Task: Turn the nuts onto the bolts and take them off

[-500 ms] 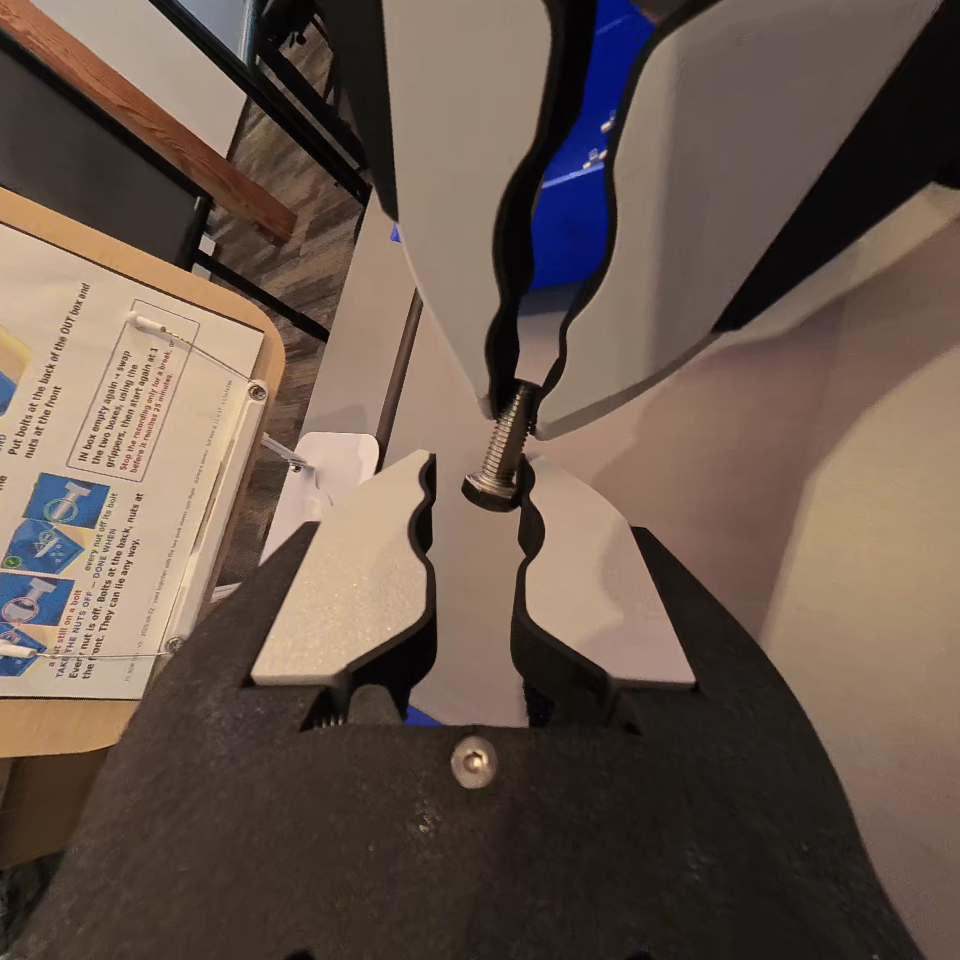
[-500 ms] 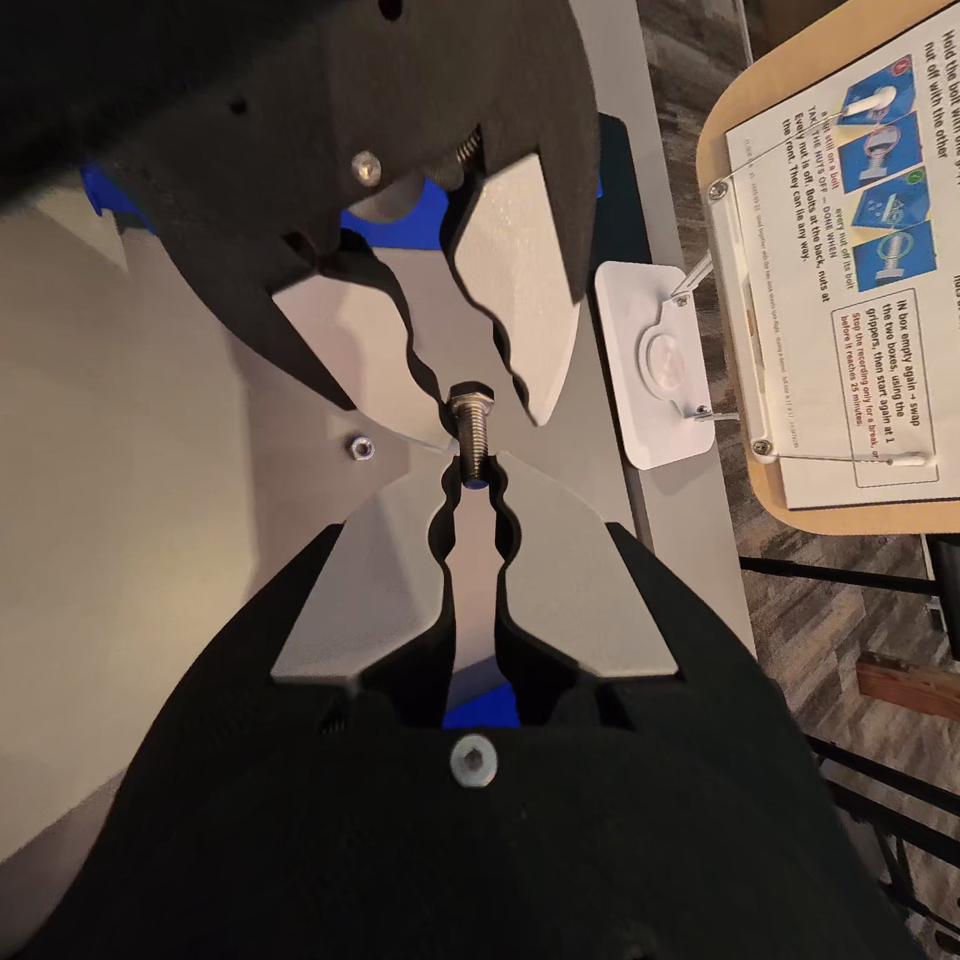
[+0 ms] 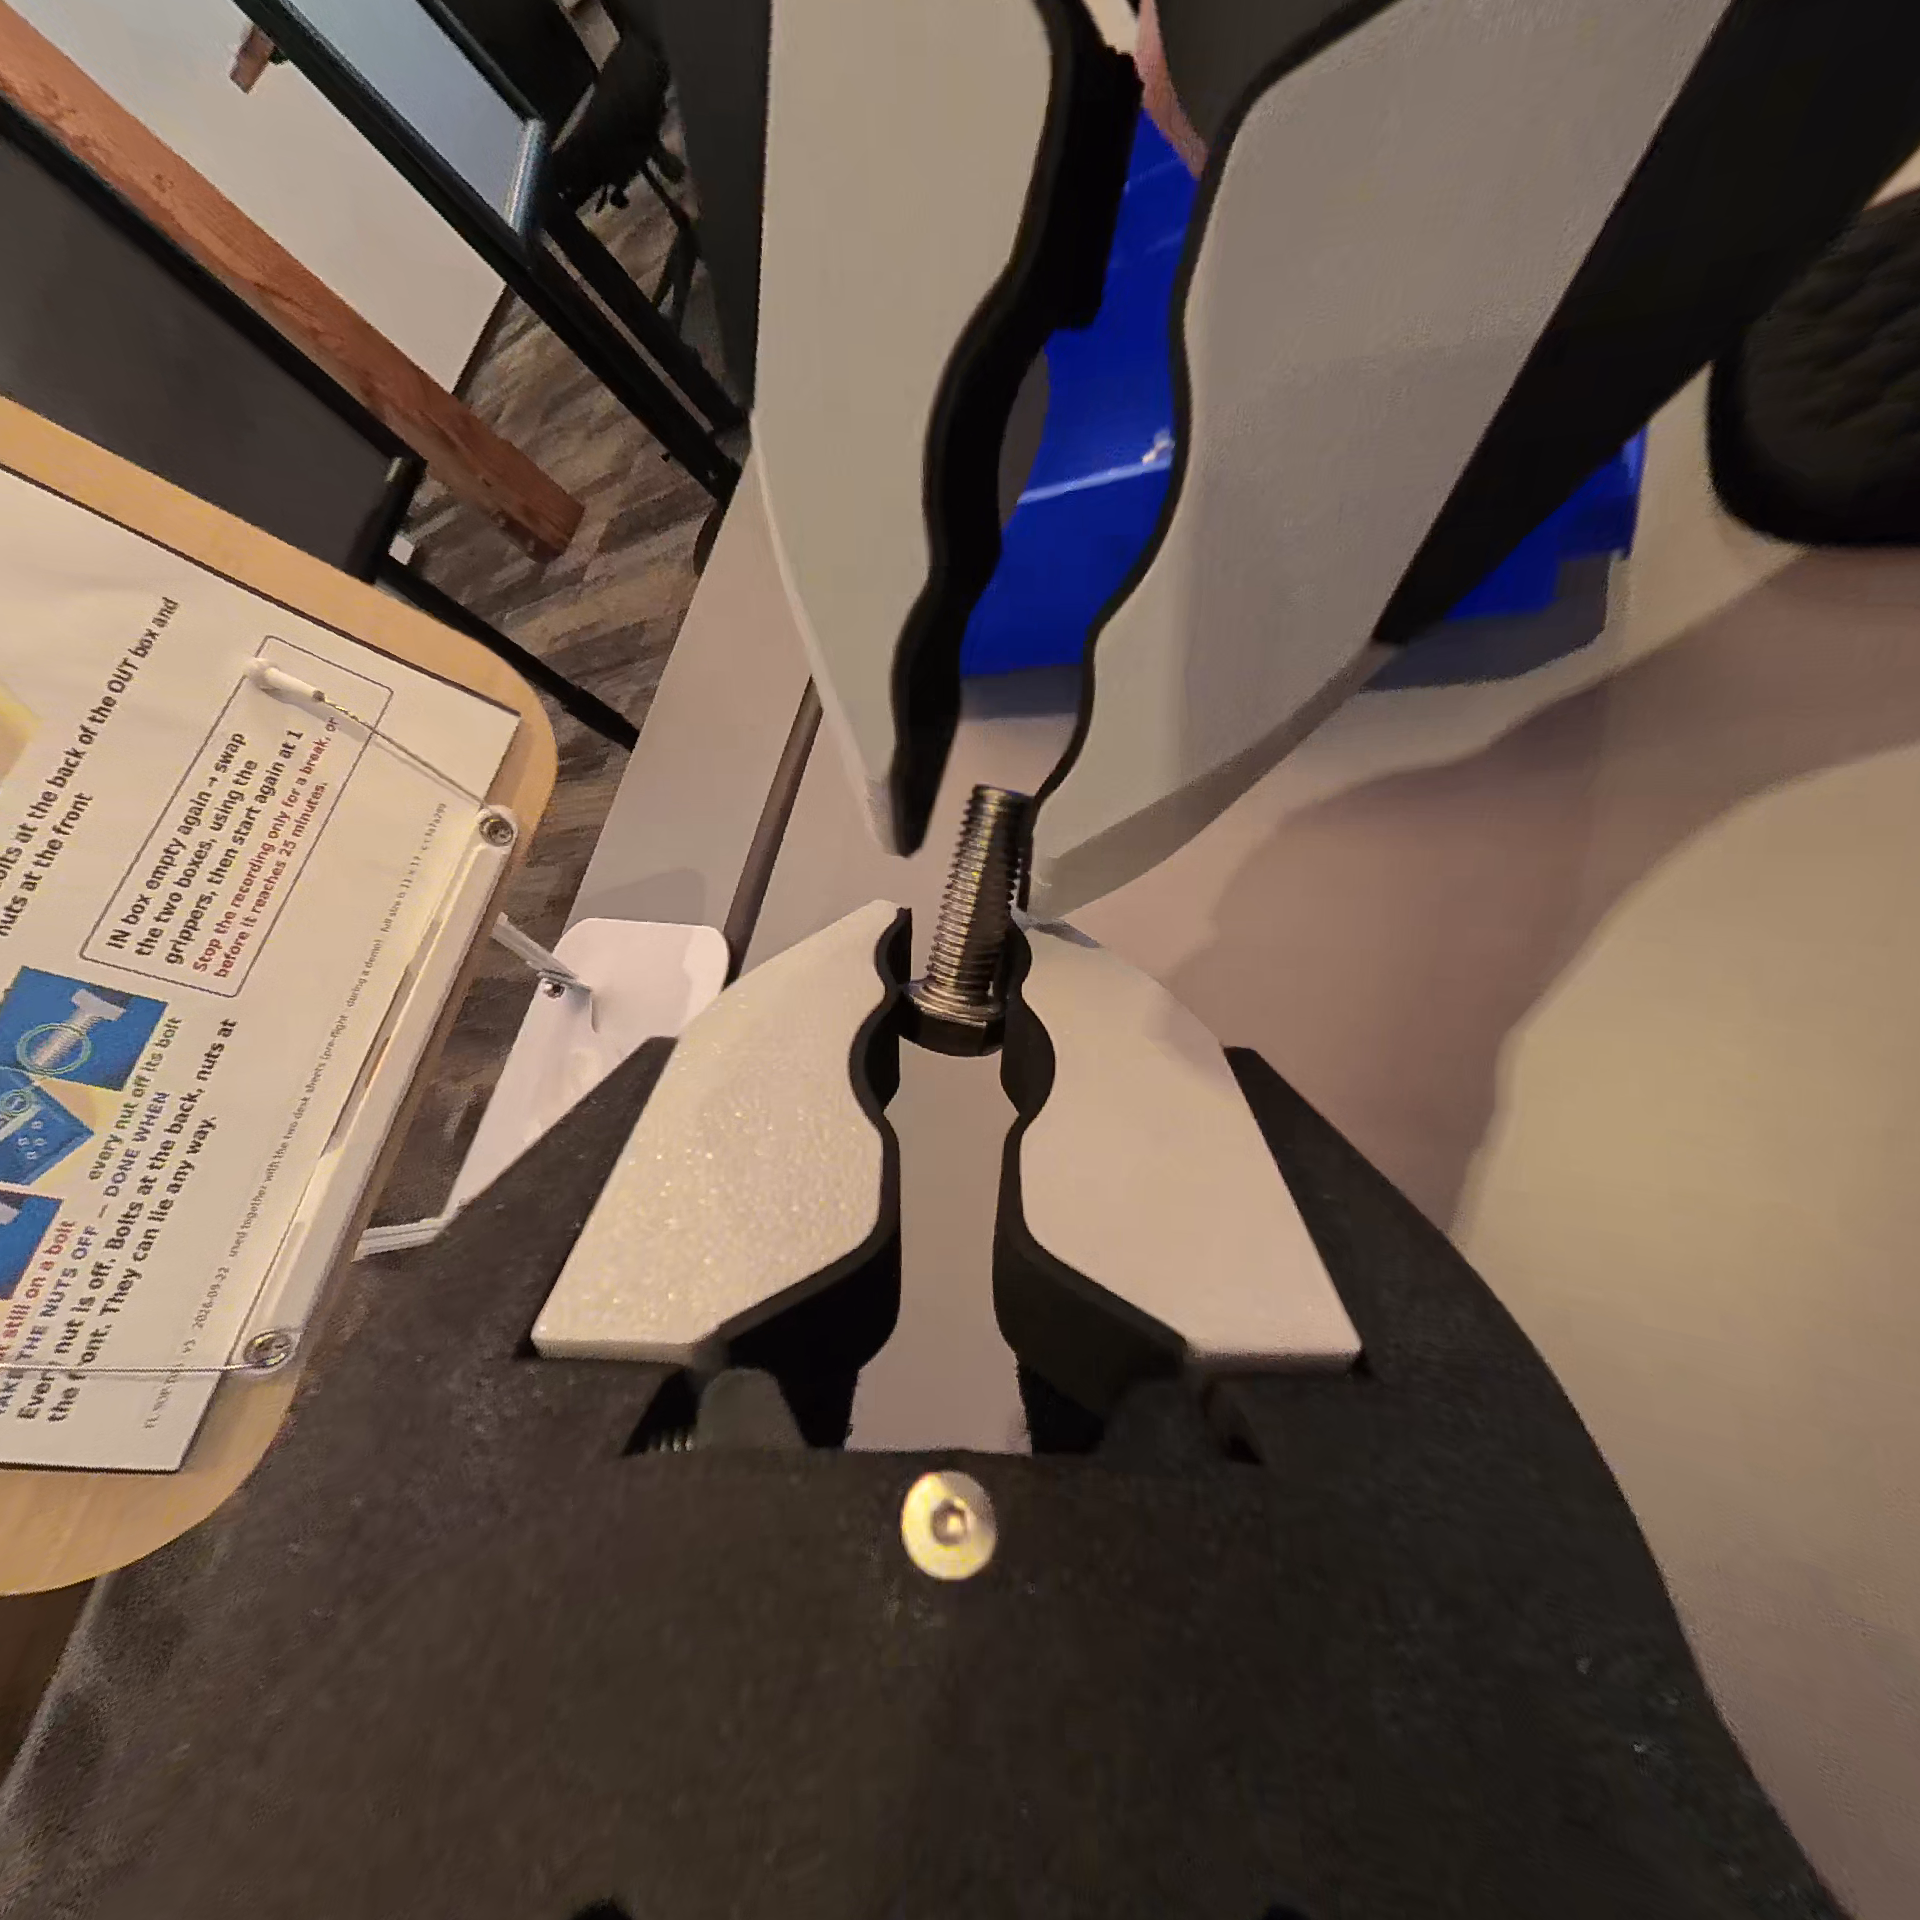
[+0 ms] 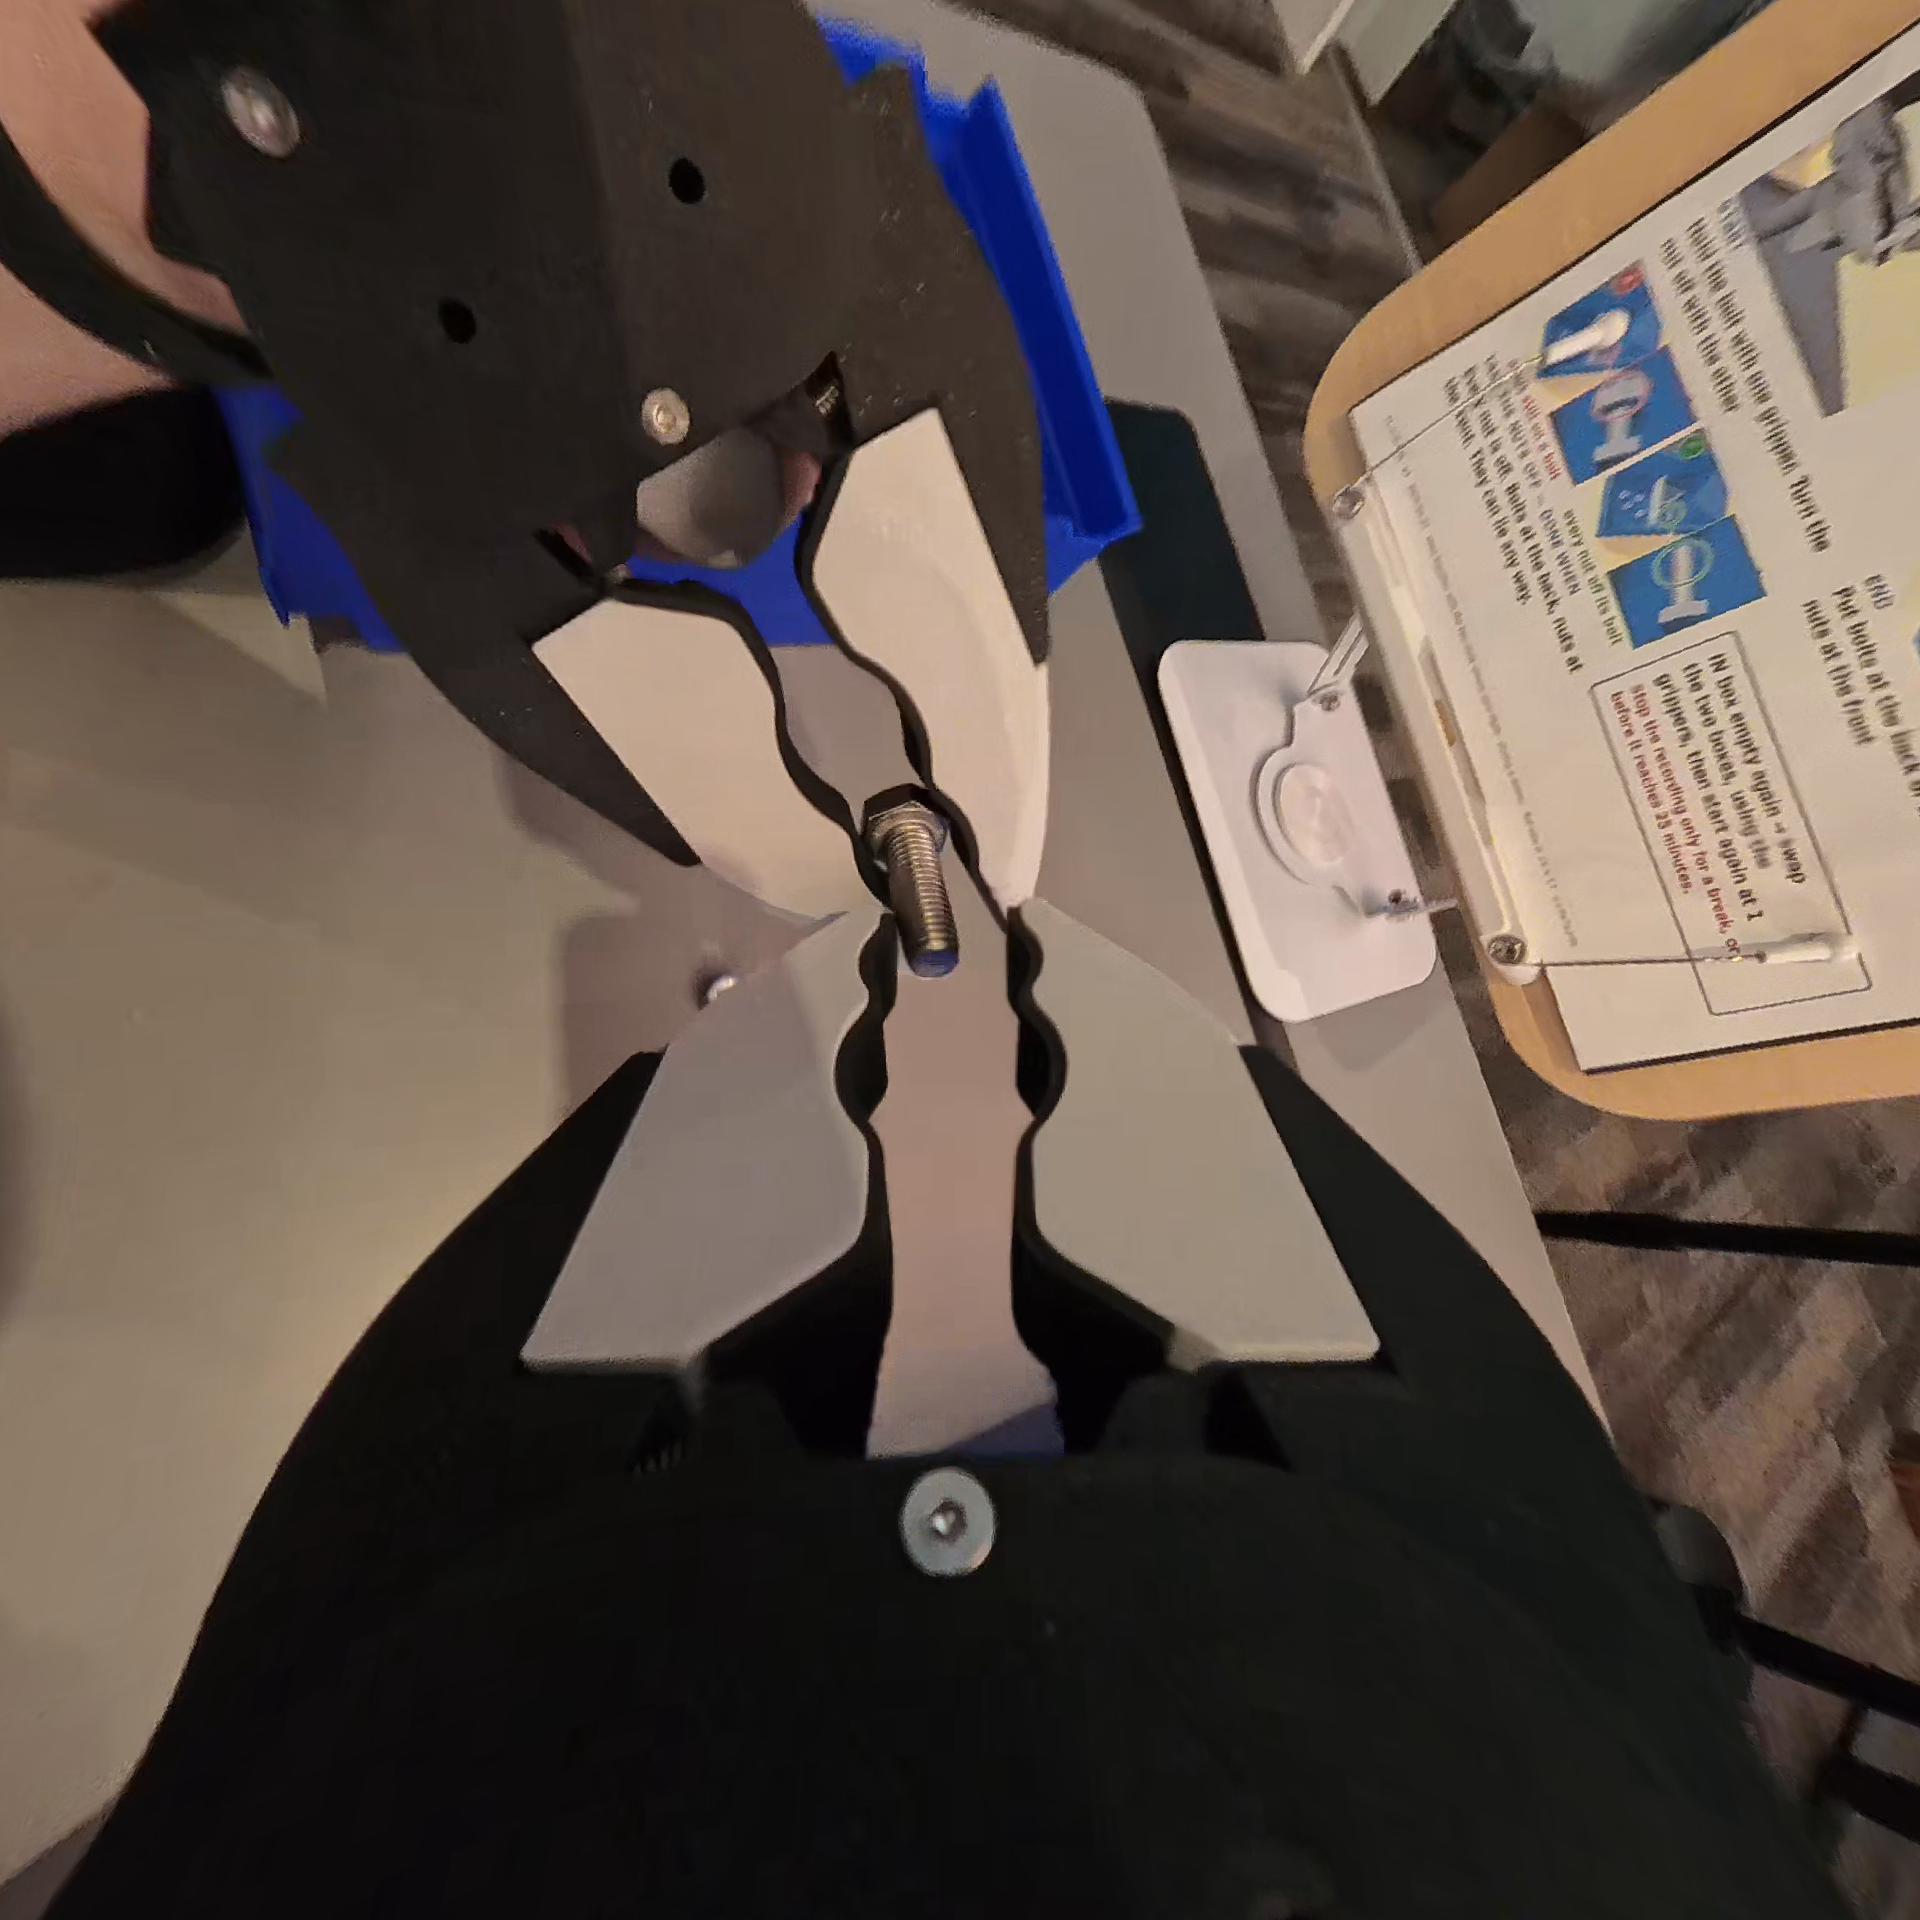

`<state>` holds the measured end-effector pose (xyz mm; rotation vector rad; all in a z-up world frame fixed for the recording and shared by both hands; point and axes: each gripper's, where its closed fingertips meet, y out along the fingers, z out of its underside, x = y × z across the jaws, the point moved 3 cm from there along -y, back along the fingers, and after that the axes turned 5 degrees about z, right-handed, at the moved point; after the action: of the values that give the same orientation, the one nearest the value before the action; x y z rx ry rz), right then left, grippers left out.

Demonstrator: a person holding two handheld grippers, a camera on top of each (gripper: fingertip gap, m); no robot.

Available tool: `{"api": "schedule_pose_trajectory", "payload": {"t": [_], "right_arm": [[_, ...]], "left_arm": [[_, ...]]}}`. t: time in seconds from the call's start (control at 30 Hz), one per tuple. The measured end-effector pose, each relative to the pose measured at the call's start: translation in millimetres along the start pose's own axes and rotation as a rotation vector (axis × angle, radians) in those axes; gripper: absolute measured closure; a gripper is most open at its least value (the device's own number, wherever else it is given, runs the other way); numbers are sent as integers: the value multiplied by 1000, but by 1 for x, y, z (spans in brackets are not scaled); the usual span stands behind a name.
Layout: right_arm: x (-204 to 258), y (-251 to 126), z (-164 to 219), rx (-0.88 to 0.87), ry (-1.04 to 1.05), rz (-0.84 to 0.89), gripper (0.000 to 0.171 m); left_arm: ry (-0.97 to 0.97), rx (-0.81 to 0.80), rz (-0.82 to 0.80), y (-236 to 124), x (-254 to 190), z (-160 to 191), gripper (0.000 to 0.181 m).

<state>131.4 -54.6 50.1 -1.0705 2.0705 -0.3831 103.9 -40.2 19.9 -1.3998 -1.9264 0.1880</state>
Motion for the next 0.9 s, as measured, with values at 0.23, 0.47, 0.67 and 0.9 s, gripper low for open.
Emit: {"api": "schedule_pose_trajectory", "payload": {"t": [0.23, 0.47, 0.67, 0.9], "right_arm": [[-20, -21, -18, -299, 141, -49, 137], [-28, -23, -33, -562, 318, -175, 146], [-20, -20, -36, -668, 333, -291, 155], [-18, -18, -38, -698, 271, -236, 161]], "left_arm": [[-89, -121, -92, -13, 19, -8, 167], [-123, -258, -177, -31, 29, -24, 167], [-136, -300, -156, -36, 27, -30, 167], [-160, -325, -104, -36, 23, -32, 167]]}}
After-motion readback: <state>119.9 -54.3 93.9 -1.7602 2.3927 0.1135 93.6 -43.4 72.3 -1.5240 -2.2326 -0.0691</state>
